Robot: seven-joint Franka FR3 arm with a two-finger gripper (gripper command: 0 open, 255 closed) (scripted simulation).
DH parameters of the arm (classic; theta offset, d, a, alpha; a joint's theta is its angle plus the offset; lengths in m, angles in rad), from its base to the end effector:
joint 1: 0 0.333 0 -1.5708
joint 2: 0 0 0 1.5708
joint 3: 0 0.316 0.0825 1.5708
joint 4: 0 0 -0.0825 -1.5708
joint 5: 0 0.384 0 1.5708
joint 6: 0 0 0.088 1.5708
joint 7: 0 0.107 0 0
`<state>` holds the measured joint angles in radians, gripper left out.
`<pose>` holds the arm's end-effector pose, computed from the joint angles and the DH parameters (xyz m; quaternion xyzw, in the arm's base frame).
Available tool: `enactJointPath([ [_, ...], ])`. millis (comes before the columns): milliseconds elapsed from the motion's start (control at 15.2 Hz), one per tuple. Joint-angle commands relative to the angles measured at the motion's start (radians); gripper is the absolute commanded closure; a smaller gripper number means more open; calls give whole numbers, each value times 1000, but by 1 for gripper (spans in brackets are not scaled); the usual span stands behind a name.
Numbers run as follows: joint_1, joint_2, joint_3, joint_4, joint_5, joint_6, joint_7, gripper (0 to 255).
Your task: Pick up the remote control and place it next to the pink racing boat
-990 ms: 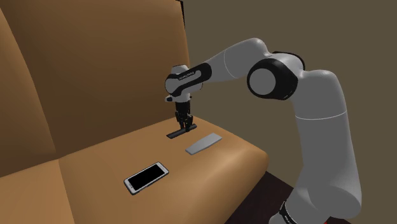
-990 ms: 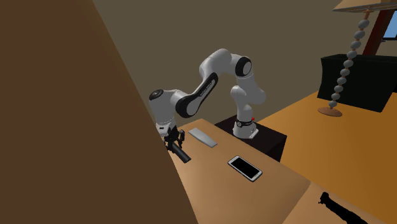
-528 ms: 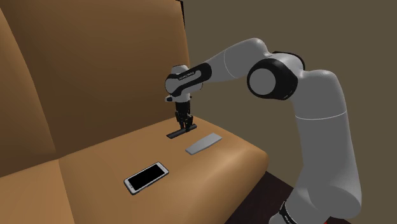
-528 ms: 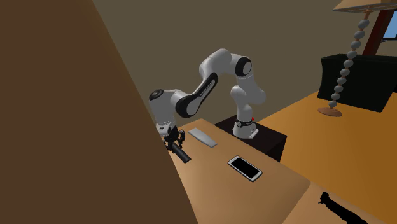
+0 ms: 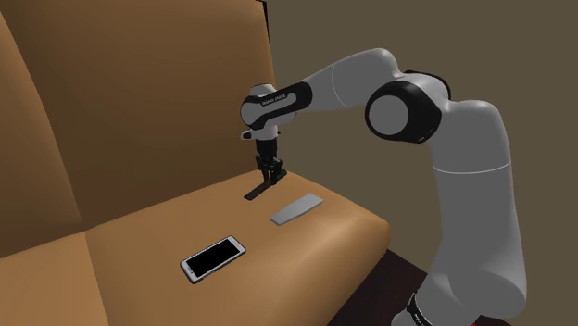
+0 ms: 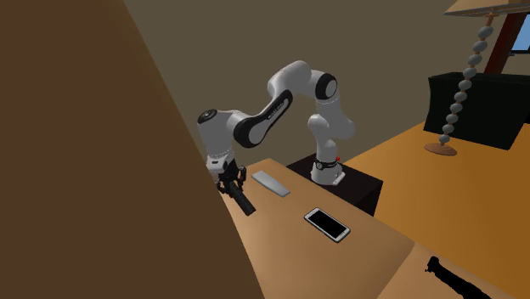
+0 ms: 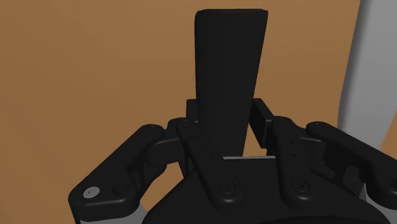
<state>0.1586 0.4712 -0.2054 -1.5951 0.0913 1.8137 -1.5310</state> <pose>0.6526 -0.0074 0.3466 -0.7391 -0.6627 0.0884 0.0823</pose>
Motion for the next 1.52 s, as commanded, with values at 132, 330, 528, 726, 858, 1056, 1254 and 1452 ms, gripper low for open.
enactJointPath([
  [132,1,-18,-2,31,-4,-48,3,255],
  [330,1,-29,-3,54,-7,-83,5,255],
  [528,0,-39,-4,80,-9,-119,6,255],
  [726,0,-47,-5,109,-11,-155,8,255],
  [858,-1,-51,-6,130,-12,-180,8,255],
  [1056,-2,-56,-7,163,-13,-218,9,255],
  [1254,29,-85,6,133,-14,-215,51,255],
  [1452,74,-119,27,84,-12,-198,113,255],
])
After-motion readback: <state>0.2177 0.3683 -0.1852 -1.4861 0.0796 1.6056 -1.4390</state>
